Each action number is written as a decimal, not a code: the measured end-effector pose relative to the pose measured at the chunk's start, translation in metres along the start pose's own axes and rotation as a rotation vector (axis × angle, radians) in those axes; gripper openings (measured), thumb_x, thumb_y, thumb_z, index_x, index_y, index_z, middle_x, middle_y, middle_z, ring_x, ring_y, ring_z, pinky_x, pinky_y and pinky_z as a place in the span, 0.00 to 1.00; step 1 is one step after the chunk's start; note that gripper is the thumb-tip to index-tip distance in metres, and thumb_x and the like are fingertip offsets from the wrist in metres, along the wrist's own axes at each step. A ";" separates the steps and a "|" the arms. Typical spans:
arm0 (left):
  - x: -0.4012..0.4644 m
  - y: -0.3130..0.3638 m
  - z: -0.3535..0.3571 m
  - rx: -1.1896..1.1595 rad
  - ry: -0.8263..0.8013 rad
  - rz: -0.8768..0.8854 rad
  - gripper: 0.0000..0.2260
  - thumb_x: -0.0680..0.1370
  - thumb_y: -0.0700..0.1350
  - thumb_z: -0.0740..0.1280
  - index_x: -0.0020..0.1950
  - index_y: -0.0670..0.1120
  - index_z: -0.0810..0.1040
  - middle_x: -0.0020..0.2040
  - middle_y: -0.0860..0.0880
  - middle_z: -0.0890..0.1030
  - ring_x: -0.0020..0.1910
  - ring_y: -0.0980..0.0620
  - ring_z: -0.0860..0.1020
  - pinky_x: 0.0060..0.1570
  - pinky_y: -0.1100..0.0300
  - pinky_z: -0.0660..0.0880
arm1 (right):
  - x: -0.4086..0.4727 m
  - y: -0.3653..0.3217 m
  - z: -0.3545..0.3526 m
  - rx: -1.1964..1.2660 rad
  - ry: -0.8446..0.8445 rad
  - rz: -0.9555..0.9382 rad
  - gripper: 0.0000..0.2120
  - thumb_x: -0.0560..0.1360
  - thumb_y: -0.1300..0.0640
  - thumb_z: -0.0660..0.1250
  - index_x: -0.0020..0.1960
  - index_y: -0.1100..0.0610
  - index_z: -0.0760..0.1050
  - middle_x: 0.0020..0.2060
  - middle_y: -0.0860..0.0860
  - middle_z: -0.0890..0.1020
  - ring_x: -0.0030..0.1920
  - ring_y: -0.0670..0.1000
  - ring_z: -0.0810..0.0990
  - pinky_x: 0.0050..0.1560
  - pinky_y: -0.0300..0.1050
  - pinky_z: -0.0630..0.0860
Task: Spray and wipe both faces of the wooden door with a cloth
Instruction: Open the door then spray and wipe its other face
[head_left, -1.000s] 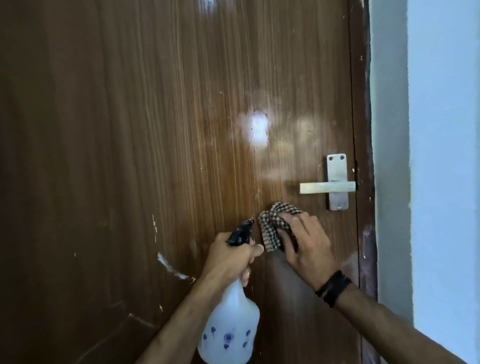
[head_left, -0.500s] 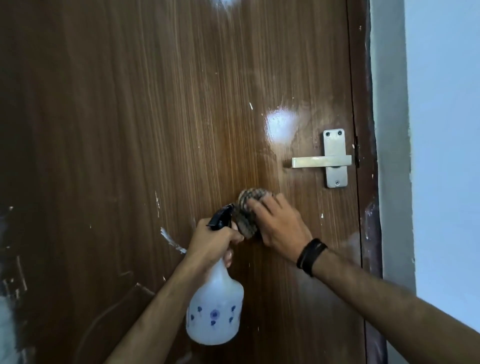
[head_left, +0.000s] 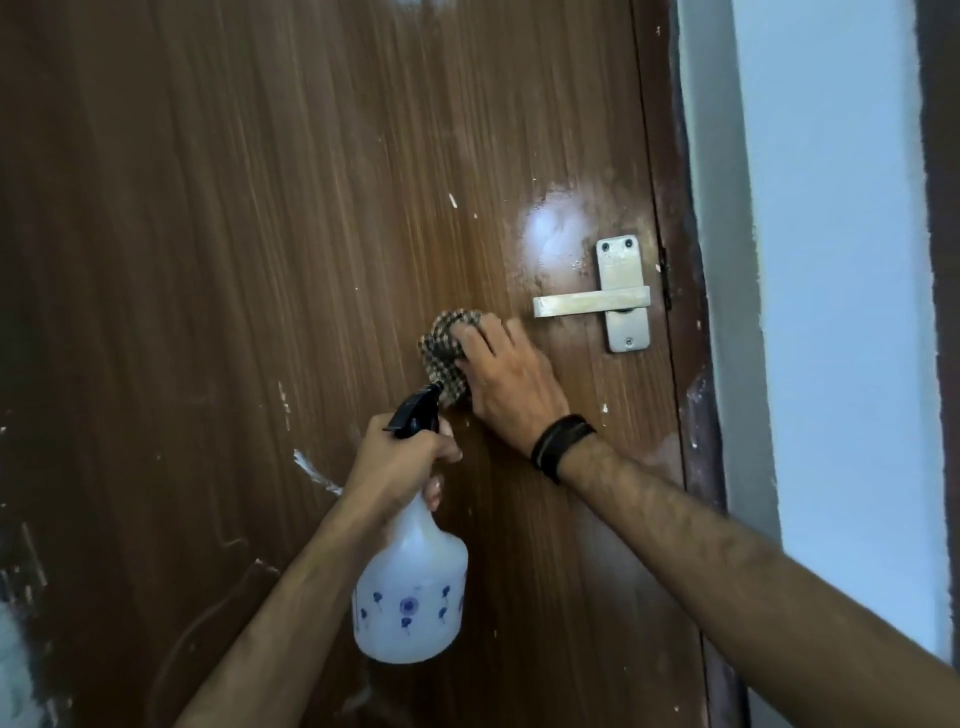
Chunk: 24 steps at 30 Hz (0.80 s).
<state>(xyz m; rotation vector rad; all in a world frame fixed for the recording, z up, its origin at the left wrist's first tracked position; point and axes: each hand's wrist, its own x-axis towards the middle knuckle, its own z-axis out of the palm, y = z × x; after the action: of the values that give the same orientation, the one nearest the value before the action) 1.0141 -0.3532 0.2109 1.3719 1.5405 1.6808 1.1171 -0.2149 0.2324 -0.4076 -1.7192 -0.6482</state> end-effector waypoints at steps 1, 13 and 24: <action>0.000 -0.004 0.004 0.007 -0.017 -0.006 0.06 0.75 0.31 0.68 0.51 0.38 0.76 0.26 0.48 0.72 0.22 0.51 0.68 0.25 0.58 0.68 | -0.022 0.000 0.000 0.017 -0.029 0.014 0.18 0.73 0.59 0.70 0.62 0.57 0.73 0.53 0.54 0.74 0.48 0.52 0.69 0.38 0.44 0.73; -0.014 -0.027 0.080 0.091 -0.220 -0.063 0.06 0.74 0.33 0.70 0.46 0.43 0.78 0.30 0.48 0.74 0.24 0.52 0.70 0.28 0.57 0.70 | -0.131 0.054 -0.032 -0.063 0.186 0.537 0.12 0.79 0.62 0.63 0.62 0.61 0.71 0.49 0.58 0.75 0.48 0.54 0.71 0.48 0.46 0.69; -0.019 -0.031 0.113 0.192 -0.283 -0.106 0.05 0.73 0.33 0.69 0.45 0.41 0.79 0.24 0.49 0.73 0.23 0.51 0.70 0.31 0.56 0.71 | -0.215 0.035 -0.033 -0.030 0.019 0.520 0.16 0.76 0.65 0.69 0.61 0.57 0.69 0.49 0.54 0.74 0.47 0.51 0.72 0.40 0.51 0.77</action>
<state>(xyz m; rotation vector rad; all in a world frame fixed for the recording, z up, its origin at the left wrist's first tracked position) 1.1125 -0.3107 0.1605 1.5208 1.6075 1.2414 1.2159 -0.1930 0.0368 -0.8307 -1.4997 -0.2962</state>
